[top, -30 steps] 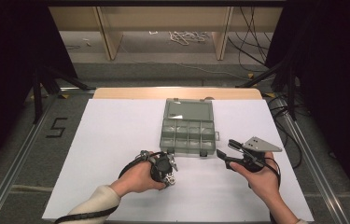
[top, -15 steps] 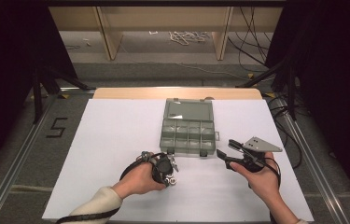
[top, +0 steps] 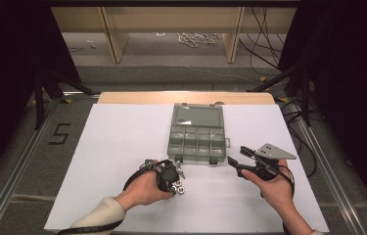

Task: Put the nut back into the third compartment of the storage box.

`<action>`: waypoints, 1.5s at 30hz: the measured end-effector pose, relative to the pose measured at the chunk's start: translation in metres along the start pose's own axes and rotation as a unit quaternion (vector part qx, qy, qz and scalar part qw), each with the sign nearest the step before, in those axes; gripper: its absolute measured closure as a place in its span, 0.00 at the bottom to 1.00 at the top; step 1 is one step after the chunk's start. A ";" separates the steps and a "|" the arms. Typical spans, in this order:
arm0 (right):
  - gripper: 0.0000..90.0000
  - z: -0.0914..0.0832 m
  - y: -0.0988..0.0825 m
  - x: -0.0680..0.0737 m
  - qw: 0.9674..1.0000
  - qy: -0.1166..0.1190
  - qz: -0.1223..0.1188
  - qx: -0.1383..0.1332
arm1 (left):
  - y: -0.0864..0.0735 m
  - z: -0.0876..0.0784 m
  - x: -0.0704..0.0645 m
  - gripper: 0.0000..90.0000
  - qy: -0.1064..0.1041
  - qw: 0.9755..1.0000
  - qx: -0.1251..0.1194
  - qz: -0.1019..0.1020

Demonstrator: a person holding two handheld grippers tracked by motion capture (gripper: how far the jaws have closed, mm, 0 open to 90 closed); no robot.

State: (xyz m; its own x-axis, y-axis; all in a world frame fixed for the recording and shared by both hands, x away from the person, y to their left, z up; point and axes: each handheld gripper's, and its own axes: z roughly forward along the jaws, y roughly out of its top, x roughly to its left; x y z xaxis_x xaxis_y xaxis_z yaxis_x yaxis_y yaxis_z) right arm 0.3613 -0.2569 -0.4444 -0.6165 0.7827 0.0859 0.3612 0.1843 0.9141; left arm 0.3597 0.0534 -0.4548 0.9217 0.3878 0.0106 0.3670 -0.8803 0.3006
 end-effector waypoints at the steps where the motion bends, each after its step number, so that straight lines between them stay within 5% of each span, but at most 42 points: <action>1: 0.38 -0.001 0.000 0.000 1.000 0.005 0.007 0.004 | 0.000 -0.001 0.000 0.78 0.001 1.000 -0.002 0.000; 18: 0.37 -0.003 0.001 0.001 1.000 0.002 0.005 -0.005 | 0.003 -0.024 0.003 0.78 0.014 0.995 -0.084 -0.045; 25: 0.25 -0.003 0.004 0.006 0.999 0.014 0.009 -0.049 | 0.005 -0.030 0.007 0.78 0.027 0.993 -0.108 -0.049; 27: 0.20 -0.004 0.005 0.006 0.999 0.012 0.005 -0.047 | 0.006 -0.031 0.007 0.78 0.030 0.990 -0.123 -0.065; 35: 0.17 -0.004 0.004 0.006 0.999 0.011 -0.001 -0.043 | 0.009 -0.033 0.012 0.78 0.032 0.989 -0.127 -0.068; 45: 0.17 -0.008 0.001 0.005 0.999 0.004 0.001 -0.041 | 0.024 -0.040 0.017 0.78 0.039 0.984 -0.153 -0.078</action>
State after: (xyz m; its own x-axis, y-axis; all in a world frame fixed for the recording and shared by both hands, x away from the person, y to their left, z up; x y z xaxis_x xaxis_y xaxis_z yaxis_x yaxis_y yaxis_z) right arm 0.3534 -0.2578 -0.4398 -0.6212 0.7783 0.0914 0.3049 0.1326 0.9431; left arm 0.3785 0.0500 -0.4090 0.8401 0.5423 0.0121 0.4370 -0.6898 0.5772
